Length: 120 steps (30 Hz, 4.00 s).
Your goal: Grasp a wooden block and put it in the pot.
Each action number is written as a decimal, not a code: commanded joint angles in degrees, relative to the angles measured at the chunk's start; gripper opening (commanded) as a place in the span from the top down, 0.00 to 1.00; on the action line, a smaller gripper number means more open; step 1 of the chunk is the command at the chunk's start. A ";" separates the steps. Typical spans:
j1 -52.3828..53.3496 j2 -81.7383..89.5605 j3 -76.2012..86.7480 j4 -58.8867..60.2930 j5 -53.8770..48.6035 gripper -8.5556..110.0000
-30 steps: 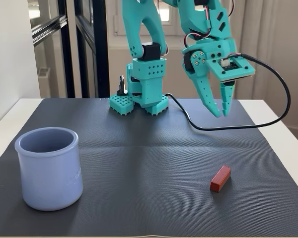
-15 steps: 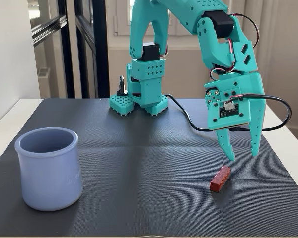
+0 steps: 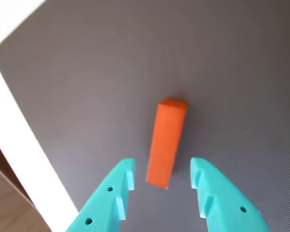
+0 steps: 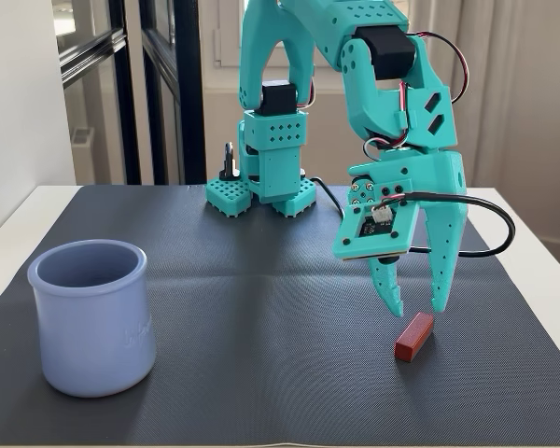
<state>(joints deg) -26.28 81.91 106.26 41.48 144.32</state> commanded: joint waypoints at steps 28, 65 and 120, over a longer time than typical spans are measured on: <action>-2.72 -8.09 -6.06 0.09 -2.02 0.78; -0.44 -8.44 -2.81 0.70 -8.17 0.88; 40.96 20.30 -1.32 0.70 -83.85 0.88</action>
<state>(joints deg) 13.54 99.76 105.21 42.54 62.05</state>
